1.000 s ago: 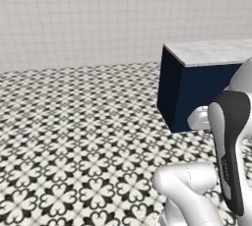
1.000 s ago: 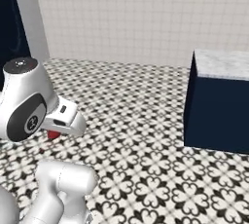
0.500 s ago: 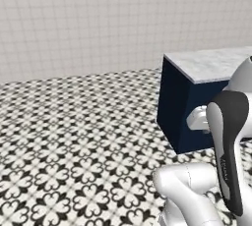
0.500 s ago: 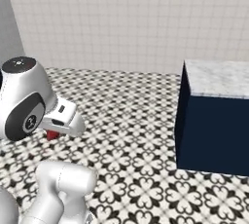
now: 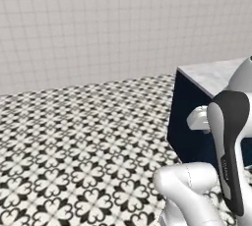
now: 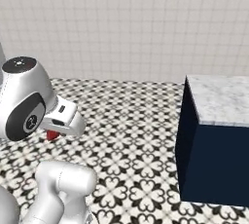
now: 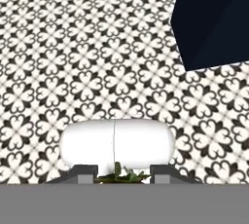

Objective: Take the strawberry from the fridge and place it on top of the pancake, located on the dining counter.

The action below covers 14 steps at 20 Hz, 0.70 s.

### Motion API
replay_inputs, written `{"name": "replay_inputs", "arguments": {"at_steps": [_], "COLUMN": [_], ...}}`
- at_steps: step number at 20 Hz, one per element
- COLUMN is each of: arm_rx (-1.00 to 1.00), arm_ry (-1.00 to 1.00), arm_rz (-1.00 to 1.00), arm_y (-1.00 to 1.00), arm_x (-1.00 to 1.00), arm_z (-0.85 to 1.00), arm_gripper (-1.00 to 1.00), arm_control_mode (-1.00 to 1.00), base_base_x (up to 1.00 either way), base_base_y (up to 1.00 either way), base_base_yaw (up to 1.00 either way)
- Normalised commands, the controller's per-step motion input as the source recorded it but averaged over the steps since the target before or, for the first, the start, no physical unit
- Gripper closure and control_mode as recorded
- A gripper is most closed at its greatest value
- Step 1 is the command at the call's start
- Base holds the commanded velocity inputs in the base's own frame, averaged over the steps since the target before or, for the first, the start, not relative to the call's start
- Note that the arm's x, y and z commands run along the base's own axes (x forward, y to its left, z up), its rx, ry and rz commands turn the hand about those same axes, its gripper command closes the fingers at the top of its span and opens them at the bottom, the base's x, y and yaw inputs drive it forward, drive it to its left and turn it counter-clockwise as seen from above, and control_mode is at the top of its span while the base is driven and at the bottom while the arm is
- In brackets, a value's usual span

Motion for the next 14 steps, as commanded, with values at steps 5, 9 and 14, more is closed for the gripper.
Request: {"name": "replay_inputs", "arguments": {"at_steps": [5,9,14], "arm_rx": [0.0,0.0,0.0], "arm_ry": [0.0,0.0,0.0], "arm_rz": [0.0,0.0,0.0], "arm_y": [0.0,0.0,0.0], "arm_x": [0.0,0.0,0.0], "arm_z": [0.0,0.0,0.0], "arm_gripper": [1.0,1.0,1.0], "arm_control_mode": [1.0,1.0,1.0], "base_base_x": [1.0,1.0,0.98], "base_base_y": [0.55,0.5,0.24], "base_base_yaw": [-0.15,-0.15,-0.21]}}
